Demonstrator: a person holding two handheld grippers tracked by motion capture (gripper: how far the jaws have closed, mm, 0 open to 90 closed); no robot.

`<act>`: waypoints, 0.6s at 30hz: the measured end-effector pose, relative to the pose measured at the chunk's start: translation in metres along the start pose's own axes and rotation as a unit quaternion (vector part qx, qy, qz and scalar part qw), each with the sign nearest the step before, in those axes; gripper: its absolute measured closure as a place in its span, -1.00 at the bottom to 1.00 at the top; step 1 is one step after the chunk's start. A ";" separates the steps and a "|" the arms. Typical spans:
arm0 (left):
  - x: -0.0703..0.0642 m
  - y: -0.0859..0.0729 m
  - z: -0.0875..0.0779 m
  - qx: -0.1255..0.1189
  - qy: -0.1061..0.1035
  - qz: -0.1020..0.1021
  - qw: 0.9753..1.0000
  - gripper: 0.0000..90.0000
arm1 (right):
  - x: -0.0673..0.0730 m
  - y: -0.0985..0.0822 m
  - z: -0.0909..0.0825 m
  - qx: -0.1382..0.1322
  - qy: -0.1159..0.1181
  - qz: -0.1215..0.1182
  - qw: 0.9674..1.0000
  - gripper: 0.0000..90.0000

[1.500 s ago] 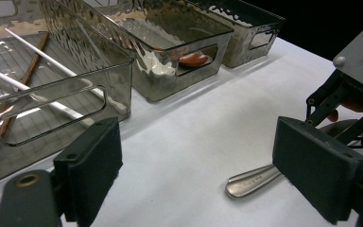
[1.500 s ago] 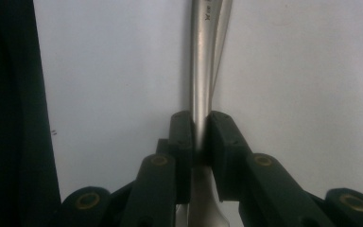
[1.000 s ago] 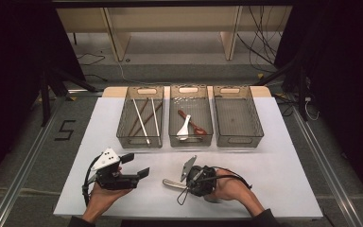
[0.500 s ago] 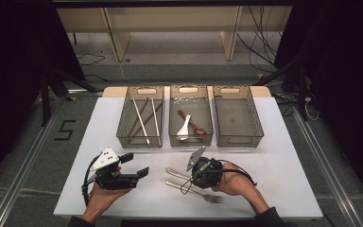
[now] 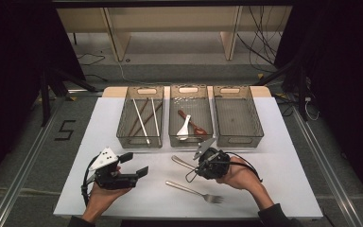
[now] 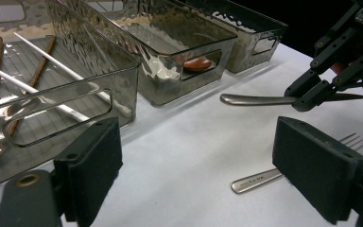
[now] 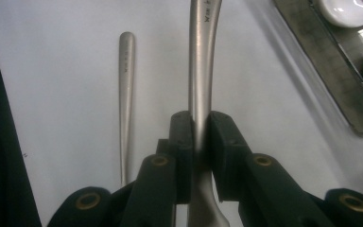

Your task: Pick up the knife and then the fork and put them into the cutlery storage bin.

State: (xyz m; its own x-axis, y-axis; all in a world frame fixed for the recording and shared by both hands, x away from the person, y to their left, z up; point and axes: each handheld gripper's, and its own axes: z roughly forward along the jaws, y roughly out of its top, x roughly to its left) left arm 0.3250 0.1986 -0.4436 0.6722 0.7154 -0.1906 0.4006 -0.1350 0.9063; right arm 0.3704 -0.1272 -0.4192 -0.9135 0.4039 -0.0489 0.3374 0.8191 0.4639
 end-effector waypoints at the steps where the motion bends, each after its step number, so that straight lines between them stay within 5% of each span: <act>1: 0.000 0.000 0.000 0.000 0.001 0.001 1.000 -0.64 | -0.001 0.000 -0.001 -0.001 -0.001 0.001 1.000 0.79; 18: 0.002 0.000 -0.001 -0.004 0.006 -0.003 1.000 -0.64 | -0.040 -0.004 -0.031 -0.044 -0.042 0.071 0.996 0.79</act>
State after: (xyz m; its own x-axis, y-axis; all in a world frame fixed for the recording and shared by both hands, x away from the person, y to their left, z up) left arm 0.3254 0.2008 -0.4438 0.6625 0.7242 -0.1914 0.3991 -0.1252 0.9083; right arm 0.3979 -0.1595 -0.3916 -0.8346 0.5486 -0.0501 0.4365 0.7141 0.5473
